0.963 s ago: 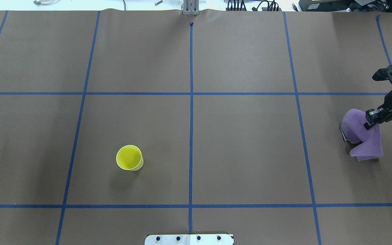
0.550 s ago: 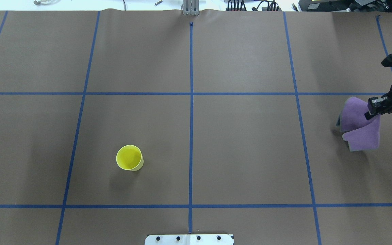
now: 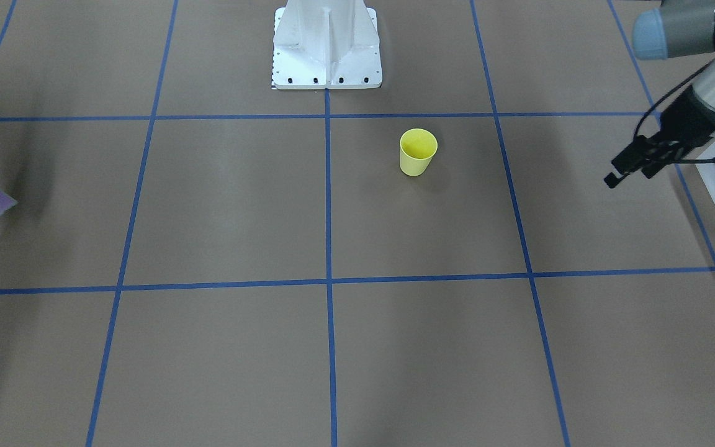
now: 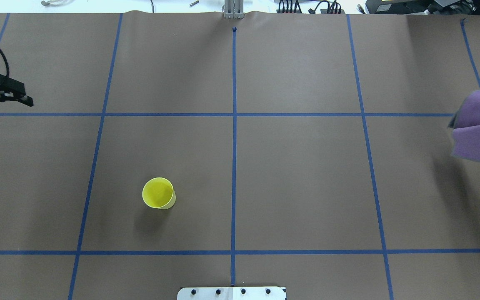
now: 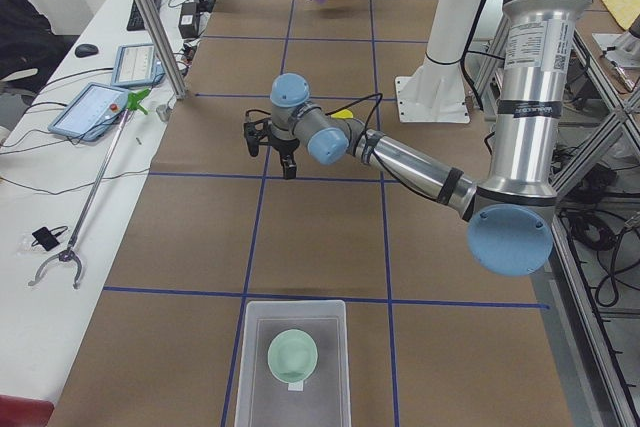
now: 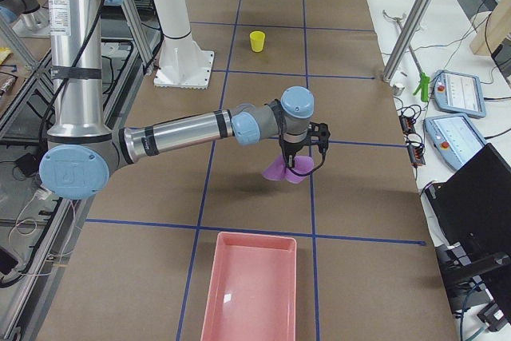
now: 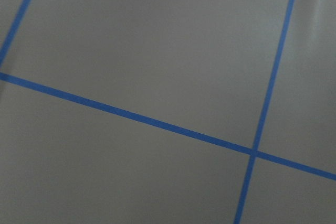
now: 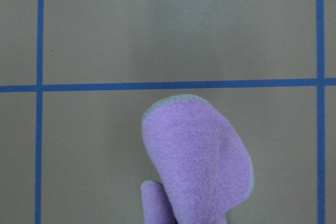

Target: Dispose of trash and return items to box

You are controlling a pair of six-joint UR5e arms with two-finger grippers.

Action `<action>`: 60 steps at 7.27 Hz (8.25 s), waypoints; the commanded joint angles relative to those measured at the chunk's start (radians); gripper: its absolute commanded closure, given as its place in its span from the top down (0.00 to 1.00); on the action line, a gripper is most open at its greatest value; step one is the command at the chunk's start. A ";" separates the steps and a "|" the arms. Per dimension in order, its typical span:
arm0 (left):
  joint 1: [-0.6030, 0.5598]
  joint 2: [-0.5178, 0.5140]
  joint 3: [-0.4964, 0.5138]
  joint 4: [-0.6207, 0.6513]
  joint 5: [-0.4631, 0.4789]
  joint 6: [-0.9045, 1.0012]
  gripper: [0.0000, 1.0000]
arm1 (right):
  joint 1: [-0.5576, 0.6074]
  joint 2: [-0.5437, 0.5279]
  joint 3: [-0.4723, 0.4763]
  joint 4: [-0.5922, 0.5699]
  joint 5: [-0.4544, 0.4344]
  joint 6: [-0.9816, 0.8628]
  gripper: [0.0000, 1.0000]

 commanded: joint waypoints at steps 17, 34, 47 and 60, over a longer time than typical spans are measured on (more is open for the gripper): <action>0.521 -0.261 -0.246 0.374 0.279 -0.423 0.00 | 0.406 -0.029 -0.085 -0.322 -0.373 -0.719 0.00; -0.769 0.013 0.669 0.214 -0.085 1.448 0.00 | -0.014 -0.035 0.163 -0.013 -0.025 0.121 1.00; -0.802 -0.041 1.164 -0.167 -0.088 1.458 0.98 | -0.202 -0.005 0.253 -0.010 -0.077 0.325 1.00; -0.612 -0.088 0.307 0.312 -0.108 1.259 0.98 | 0.066 -0.061 -0.038 -0.004 -0.067 -0.050 1.00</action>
